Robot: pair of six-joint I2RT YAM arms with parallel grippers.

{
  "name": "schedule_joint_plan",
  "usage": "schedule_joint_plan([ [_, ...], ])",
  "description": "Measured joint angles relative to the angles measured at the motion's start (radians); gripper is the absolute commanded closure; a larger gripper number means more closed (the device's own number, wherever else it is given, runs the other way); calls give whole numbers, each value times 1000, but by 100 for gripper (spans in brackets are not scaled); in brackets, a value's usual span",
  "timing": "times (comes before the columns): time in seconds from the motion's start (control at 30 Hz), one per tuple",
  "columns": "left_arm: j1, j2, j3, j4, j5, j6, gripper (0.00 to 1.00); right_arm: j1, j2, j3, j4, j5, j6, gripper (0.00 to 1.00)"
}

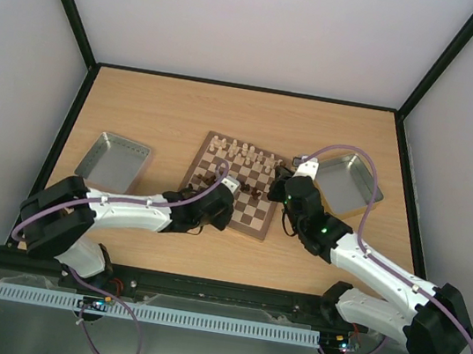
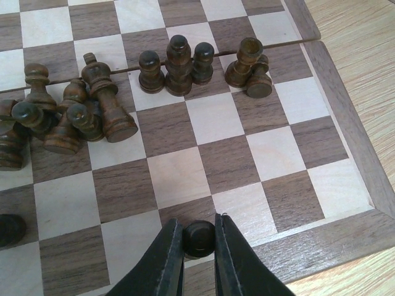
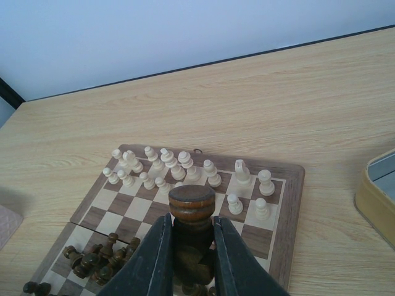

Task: Set up the chess pieces on the board
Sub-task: Place the chess piece on the chessboard.

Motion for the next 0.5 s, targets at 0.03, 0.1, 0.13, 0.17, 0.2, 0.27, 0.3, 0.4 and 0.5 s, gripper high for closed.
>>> schedule_joint_plan([
  [0.03,0,2,-1,5,0,0,87,0,0,0,0,0,0,87],
  [0.1,0,9,-1,15,0,0,83,-1,0,0,0,-1,0,87],
  [0.13,0,12,-1,16,0,0,80,-1,0,0,0,-1,0,87],
  [0.17,0,16,-1,16,0,-2,73,-2,0,0,0,-1,0,87],
  [0.2,0,18,-2,17,-1,-2,64,-2,0,0,0,-1,0,87],
  [0.27,0,18,-2,19,-7,-12,51,-3,0,0,0,-1,0,87],
  [0.3,0,18,-2,18,-10,-6,45,-4,-1,0,0,-2,0,87],
  [0.4,0,0,-2,2,-11,-11,34,-5,-7,0,0,-18,-3,87],
  [0.5,2,-56,3,-28,-6,-13,31,-5,-16,0,0,-63,-17,87],
])
